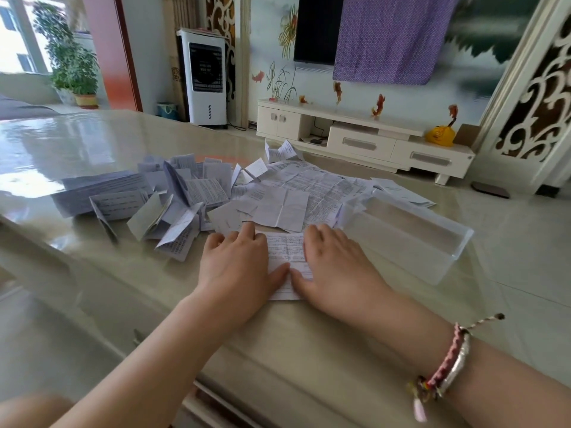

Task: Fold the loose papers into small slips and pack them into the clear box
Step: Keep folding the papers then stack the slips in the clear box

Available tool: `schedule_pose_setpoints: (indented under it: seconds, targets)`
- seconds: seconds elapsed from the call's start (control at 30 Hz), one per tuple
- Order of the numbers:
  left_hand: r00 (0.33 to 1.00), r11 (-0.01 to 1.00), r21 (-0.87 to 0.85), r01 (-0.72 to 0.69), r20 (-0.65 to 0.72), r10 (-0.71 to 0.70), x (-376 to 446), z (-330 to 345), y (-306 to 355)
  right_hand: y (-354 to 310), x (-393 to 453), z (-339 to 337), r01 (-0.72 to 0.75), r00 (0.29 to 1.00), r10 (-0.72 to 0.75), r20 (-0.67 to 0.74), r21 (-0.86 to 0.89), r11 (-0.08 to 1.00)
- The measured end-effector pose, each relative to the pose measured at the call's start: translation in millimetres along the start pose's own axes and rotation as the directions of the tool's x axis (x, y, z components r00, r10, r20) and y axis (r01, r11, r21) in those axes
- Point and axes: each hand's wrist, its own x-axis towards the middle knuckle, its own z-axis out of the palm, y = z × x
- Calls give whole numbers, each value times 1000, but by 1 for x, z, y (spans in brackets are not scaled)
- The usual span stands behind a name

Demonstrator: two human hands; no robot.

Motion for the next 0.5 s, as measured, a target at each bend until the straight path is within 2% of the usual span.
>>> schedule_pose_setpoints:
  seconds: [0.27,0.5]
  targets:
    - [996,999,13,-49,70,48,-9,1,-3,-12,-14,-2,14,997,-15,76,17,1000]
    - [978,996,7,-84,194,81,-5,-2,-8,13,-25,-10,-62,969,43,242,74,995]
